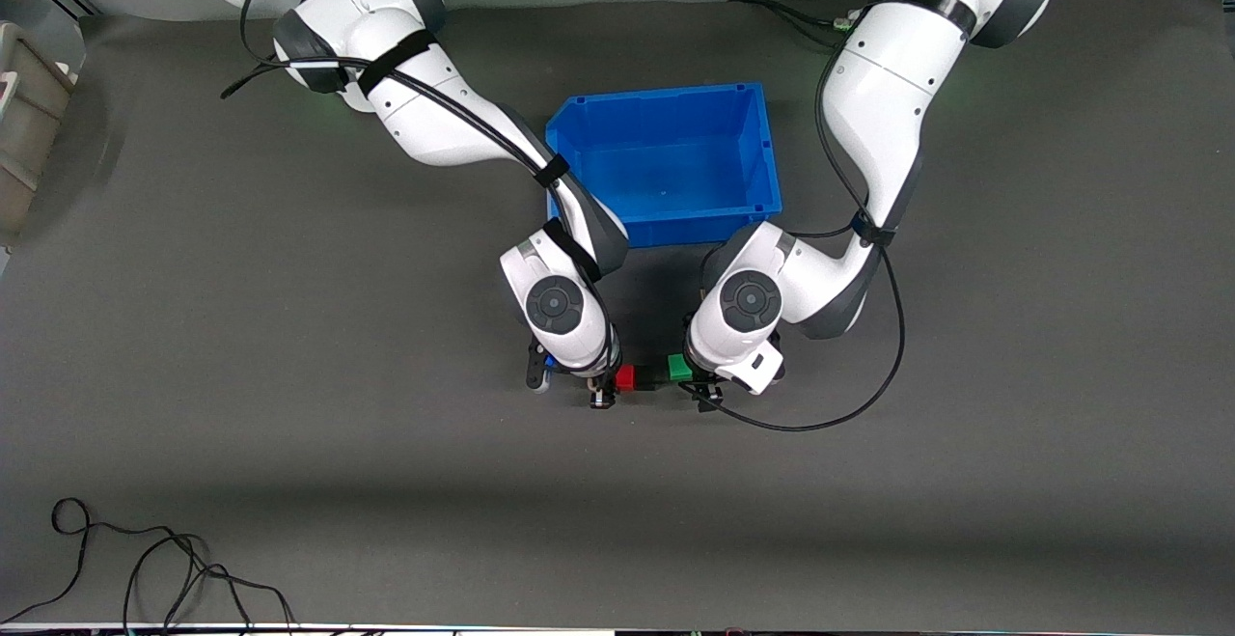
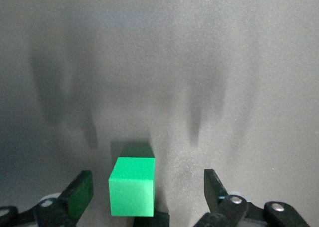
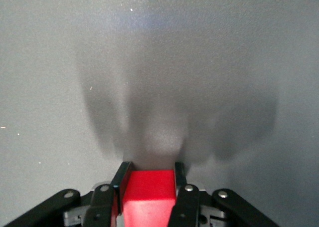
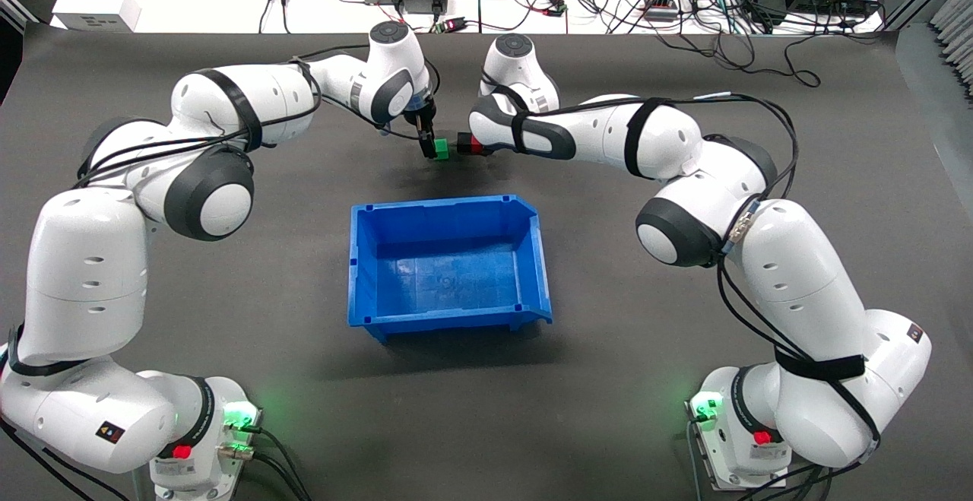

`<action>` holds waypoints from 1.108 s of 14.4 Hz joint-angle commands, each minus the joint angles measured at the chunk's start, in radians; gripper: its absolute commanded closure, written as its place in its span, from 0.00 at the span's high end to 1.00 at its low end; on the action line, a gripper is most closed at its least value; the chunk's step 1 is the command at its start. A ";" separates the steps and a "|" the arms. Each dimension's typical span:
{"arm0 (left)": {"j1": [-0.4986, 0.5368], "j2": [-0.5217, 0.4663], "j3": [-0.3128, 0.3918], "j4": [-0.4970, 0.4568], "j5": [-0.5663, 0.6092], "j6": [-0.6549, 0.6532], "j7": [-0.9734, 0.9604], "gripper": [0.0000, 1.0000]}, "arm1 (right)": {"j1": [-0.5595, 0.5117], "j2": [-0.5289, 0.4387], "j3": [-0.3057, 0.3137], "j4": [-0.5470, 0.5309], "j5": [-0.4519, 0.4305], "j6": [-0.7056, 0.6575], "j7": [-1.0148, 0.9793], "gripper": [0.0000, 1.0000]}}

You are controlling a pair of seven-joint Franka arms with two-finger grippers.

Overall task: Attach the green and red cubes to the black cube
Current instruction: 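Press the red and green cubes against the black cube's sides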

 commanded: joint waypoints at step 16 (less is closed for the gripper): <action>-0.013 0.013 0.003 0.033 0.001 -0.005 -0.015 0.12 | 0.026 0.018 -0.004 0.032 -0.030 -0.011 0.037 0.00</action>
